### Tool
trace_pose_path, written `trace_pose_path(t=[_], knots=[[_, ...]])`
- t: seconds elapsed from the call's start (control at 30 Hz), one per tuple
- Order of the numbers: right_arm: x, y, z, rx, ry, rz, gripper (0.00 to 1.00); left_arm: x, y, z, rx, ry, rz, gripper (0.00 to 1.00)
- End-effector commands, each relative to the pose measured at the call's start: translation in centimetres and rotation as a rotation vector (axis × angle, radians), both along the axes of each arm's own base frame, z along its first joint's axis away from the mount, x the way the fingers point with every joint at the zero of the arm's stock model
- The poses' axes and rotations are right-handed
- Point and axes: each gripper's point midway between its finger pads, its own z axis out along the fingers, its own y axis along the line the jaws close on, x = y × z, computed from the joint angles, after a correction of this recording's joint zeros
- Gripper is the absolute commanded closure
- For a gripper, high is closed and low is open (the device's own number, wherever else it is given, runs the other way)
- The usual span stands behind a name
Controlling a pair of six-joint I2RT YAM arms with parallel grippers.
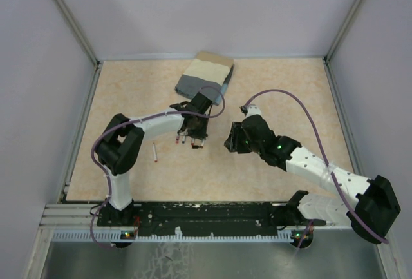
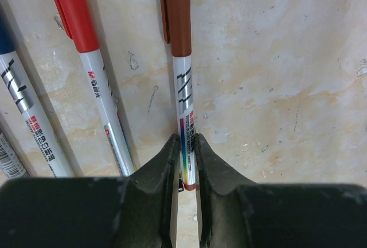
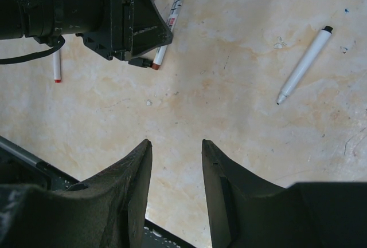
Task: Insert the pens into the pen caps
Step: Place the pen at the center of the board.
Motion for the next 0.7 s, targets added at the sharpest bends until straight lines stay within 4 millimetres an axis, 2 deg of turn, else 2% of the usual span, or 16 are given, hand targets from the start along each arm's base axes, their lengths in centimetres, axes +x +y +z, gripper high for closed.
trace_pose_path(t=[0.0,0.1,0.2,0.37,0.67], knots=[[0.5,0.3,0.7,0.021,-0.021,0.001,0.6,-1.2,1.9,-2.2,0.073,0.052,0.03,0.8],[0.5,0.4,0.6,0.022,-0.019,0.003,0.6,-1.1,2.0,-2.0,0.072,0.047,0.033,0.79],[0.6,0.4,0.7,0.022,-0.022,0.005,0.6,-1.0,1.3,-1.1,0.027,0.027,0.013,0.72],[0.6,0.5,0.7,0.022,-0.021,0.007,0.6,0.1,0.1,1.2,-0.034,-0.05,-0.052,0.65],[0.7,0.7,0.9,0.024,-0.023,0.012,0.6,1.4,-0.6,5.9,-0.094,-0.185,-0.093,0.62]])
